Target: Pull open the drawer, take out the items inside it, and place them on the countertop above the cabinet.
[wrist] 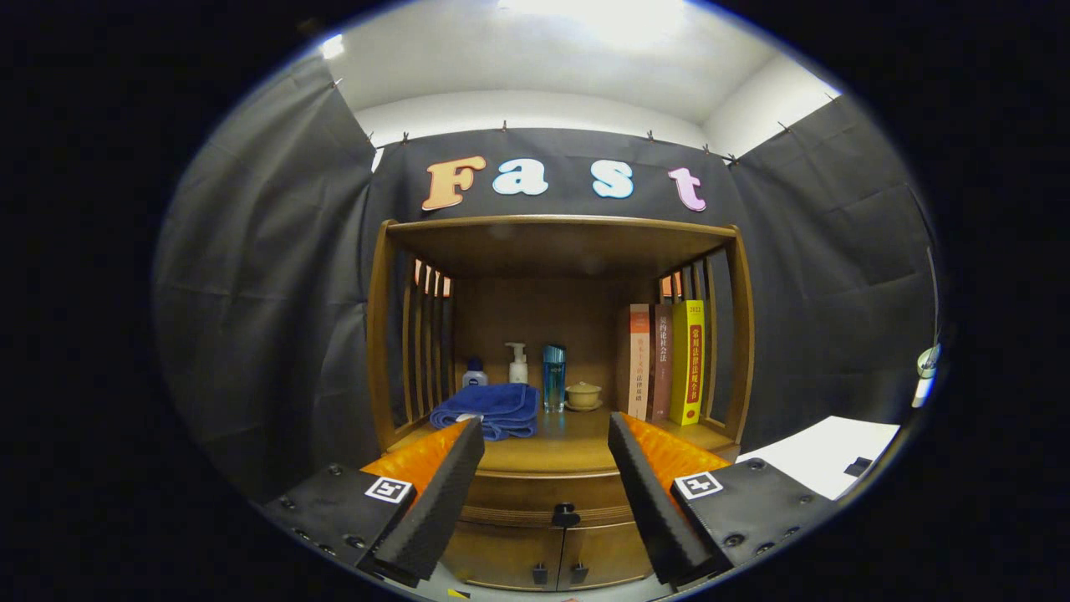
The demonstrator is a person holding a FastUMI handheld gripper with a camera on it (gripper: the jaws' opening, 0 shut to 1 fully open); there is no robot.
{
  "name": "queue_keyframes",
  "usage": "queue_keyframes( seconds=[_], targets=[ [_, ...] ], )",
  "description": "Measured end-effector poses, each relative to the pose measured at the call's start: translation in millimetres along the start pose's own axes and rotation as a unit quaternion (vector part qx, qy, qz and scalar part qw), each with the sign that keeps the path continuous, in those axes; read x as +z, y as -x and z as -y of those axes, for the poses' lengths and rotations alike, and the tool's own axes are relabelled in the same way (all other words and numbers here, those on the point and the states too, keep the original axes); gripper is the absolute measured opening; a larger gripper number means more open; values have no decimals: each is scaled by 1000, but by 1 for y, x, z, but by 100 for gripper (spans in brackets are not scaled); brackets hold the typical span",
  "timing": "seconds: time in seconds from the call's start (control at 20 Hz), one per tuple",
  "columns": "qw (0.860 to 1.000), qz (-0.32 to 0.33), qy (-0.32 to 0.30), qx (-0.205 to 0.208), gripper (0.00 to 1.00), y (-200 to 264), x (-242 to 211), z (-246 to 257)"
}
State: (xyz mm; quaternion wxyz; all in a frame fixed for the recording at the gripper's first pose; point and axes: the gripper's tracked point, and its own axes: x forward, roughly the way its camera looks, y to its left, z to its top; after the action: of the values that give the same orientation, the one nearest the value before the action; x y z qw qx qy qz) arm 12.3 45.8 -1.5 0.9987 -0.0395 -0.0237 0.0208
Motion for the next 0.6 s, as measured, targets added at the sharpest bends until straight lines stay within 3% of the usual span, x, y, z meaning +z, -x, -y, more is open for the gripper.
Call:
queue_keyframes(
  seconds=[0.3, 0.6],
  targets=[
    [999, -17, -27, 16, 98, -2, -50, 1],
    [997, -71, -33, 8, 98, -52, -145, 24]
  ],
)
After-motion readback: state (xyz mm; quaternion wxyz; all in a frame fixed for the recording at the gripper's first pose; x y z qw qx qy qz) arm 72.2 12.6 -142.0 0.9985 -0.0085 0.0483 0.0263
